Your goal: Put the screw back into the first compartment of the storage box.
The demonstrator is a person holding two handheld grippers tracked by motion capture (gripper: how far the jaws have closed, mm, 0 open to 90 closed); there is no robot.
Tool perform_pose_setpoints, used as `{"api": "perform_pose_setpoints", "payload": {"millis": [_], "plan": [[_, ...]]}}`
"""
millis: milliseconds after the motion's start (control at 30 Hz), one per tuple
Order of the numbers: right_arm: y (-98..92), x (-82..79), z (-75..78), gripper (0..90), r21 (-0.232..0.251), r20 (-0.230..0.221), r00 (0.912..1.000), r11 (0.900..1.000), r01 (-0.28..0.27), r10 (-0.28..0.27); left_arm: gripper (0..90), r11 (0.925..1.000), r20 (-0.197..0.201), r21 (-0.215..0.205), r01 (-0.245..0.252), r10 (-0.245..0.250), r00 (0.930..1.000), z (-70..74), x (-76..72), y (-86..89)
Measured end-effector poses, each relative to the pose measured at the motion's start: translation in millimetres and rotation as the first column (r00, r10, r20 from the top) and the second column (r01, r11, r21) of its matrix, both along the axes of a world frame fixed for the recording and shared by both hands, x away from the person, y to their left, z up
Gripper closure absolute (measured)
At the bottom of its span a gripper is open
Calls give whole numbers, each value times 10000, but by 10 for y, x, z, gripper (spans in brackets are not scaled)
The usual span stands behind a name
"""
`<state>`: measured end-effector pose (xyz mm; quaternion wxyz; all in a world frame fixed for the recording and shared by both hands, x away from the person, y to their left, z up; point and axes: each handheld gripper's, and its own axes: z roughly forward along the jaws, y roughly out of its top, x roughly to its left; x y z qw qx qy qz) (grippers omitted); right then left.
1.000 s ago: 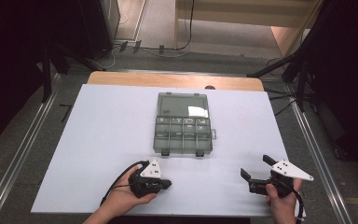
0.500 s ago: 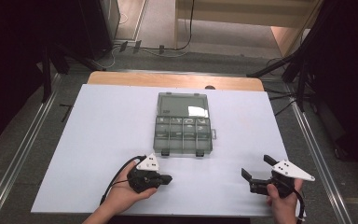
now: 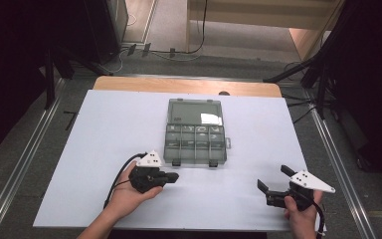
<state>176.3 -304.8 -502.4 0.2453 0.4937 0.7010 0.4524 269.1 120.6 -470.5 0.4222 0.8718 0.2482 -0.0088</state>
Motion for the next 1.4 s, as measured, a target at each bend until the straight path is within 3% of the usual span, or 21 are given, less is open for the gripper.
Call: {"api": "perform_pose_setpoints", "payload": {"millis": [967, 1400], "plan": [[11, 5, -9, 0, -24, -45, 9999, 9999, -103, 103, 885, 9985, 512, -185, -524, 533, 9973, 350, 434, -20], [3, 8, -18, 0, 41, -53, 9999, 9999, -137, 137, 885, 9971, 586, -150, -741, 749, 9955, 408, 634, -58]]}}
